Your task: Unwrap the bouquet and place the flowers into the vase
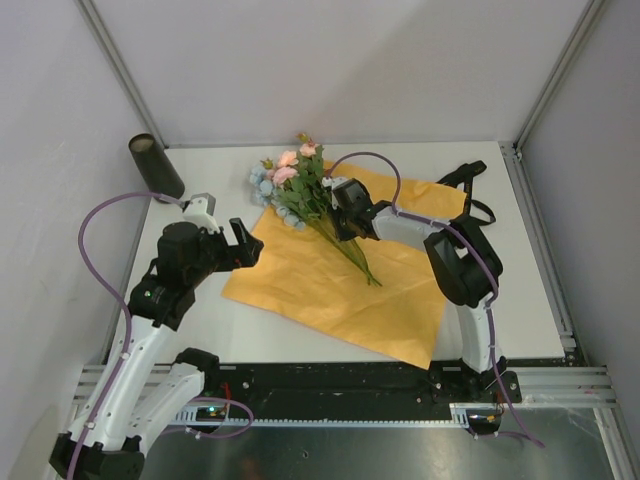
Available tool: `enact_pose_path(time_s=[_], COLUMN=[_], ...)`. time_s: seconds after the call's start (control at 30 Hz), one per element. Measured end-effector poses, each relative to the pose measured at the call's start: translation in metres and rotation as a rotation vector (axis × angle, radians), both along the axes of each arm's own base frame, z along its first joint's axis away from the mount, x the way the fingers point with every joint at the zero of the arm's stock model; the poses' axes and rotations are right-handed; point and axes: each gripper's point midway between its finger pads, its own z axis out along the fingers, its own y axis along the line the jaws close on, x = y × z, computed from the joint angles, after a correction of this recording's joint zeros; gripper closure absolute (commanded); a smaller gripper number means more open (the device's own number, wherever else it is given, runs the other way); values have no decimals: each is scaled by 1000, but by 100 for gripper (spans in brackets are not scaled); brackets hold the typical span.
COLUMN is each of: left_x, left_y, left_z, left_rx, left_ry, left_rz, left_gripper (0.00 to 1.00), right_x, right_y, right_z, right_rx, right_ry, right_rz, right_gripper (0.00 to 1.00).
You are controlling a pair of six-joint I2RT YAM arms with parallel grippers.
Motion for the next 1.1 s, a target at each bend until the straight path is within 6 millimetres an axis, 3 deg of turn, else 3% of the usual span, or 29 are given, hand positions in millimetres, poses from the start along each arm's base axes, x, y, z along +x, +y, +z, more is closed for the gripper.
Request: enact_pose_path(time_s=[0.23, 0.43, 0.67, 0.93, 1.1], left_x=[1, 1, 1, 1, 1], left_y=[1, 1, 0, 0, 0], left_z=[-1, -1, -2, -1, -2], left_rx=[-2, -2, -6, -14, -15], left_ry=[3, 7, 9, 12, 14], left_rz=[3, 4, -1, 0, 2], left_gripper=[0, 0, 0, 0, 0], right_x=[-2, -2, -3, -3, -6], right_y=[1, 2, 4, 14, 20], right_z=[-5, -5, -2, 48, 64], right_rx=[-1, 5, 19, 128, 195], right_ry=[12, 16, 18, -50, -61], right_rz=[6, 11, 20, 35, 32], right_gripper=[78, 98, 100, 100, 100])
